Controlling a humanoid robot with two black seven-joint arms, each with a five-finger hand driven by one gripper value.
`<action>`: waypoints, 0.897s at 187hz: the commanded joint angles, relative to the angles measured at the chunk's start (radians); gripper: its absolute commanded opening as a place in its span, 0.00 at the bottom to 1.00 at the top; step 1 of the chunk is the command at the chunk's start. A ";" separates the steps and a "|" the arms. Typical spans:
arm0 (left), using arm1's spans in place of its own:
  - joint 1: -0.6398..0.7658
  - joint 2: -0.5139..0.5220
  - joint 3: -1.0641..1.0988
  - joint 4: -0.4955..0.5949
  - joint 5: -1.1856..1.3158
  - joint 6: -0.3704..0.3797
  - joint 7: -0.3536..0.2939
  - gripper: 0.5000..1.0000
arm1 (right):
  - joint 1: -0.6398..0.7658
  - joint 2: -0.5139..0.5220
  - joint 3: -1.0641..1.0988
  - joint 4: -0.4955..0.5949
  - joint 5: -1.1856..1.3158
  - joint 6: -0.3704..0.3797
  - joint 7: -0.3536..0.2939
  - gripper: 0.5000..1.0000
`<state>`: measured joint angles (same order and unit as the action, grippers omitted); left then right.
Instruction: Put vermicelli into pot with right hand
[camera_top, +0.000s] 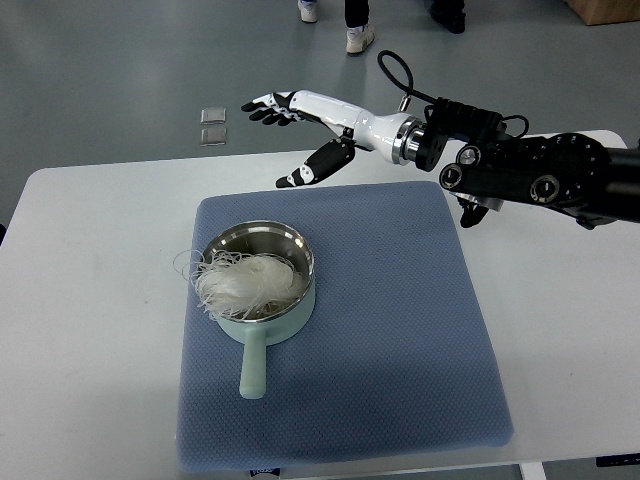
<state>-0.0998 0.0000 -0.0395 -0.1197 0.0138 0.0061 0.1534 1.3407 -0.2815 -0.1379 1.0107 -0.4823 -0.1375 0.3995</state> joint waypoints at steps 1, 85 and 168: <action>-0.001 0.000 0.000 0.000 0.000 0.000 0.000 1.00 | -0.075 -0.002 0.127 -0.066 0.105 -0.017 -0.002 0.78; -0.003 0.000 0.000 -0.001 0.000 0.000 0.000 1.00 | -0.453 0.127 0.719 -0.282 0.208 -0.126 -0.133 0.79; -0.003 0.000 0.000 -0.005 0.000 -0.002 0.000 1.00 | -0.518 0.156 0.802 -0.307 0.306 -0.125 -0.137 0.85</action>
<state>-0.1029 0.0000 -0.0399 -0.1242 0.0138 0.0045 0.1534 0.8235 -0.1309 0.6642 0.7052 -0.1767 -0.2635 0.2618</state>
